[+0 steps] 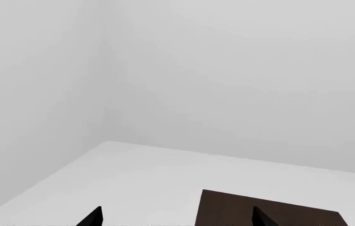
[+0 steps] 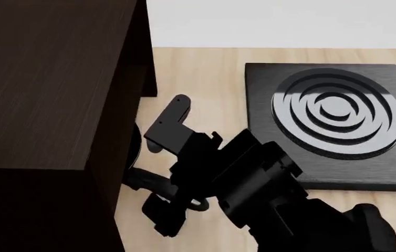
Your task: Put the frying pan under the cabinet shelf.
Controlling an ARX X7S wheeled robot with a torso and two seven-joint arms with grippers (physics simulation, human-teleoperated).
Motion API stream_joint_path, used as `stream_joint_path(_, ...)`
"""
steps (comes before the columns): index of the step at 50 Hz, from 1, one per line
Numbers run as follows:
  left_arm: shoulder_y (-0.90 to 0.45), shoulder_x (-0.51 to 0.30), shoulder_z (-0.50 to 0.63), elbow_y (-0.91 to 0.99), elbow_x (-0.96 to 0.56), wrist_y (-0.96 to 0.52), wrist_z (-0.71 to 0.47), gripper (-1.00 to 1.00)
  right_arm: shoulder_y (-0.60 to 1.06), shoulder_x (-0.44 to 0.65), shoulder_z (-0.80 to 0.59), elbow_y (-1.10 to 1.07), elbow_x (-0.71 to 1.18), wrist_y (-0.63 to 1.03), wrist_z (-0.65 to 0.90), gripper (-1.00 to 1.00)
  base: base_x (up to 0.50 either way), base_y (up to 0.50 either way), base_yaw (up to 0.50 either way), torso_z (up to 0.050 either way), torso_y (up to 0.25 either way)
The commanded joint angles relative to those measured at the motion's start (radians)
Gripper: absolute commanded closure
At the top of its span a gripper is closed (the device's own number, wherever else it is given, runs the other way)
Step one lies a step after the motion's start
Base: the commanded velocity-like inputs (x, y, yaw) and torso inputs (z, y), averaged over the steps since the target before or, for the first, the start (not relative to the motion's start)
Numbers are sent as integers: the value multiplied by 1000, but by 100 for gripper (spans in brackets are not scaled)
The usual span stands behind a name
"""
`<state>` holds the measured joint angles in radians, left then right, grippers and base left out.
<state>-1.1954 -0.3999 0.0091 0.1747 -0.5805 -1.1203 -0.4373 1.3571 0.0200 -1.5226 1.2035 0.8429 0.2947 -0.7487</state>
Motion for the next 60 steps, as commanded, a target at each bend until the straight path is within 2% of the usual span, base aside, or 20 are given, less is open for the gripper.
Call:
stream_joint_path(1, 12, -7, 4, -9, 4, 17, 5, -100, 11, -20, 32, -24, 35, 9, 18, -100, 0, 0, 0, 0, 0)
stream_joint_path(23, 20, 2, -6, -7, -14, 19, 2, -100, 121, -16, 67, 80, -18, 75, 104, -100, 0, 0, 0, 0, 0)
stream_joint_path(29, 22, 3, -11, 2, -23, 13, -1, -100, 161, 241, 99, -450, 81, 317, 344, -100, 0, 0, 0, 0, 0)
stream_joint_path(34, 25, 0, -19, 13, -30, 5, -5, -100, 193, 389, 150, -724, 171, 447, 512, -100, 0, 0, 0, 0, 0)
stream_joint_path(42, 22, -2, -32, 29, -46, -12, -11, -100, 236, 561, 241, -993, 301, 575, 735, -100, 0, 0, 0, 0, 0)
stream_joint_path(51, 24, -1, -45, 48, -65, -29, -15, -100, 270, 676, 309, -1173, 428, 682, 913, -100, 0, 0, 0, 0, 0)
stream_joint_path(60, 43, -3, -77, 91, -105, -61, -18, -100, 348, 813, 425, -1411, 690, 804, 1226, -100, 0, 0, 0, 0, 0)
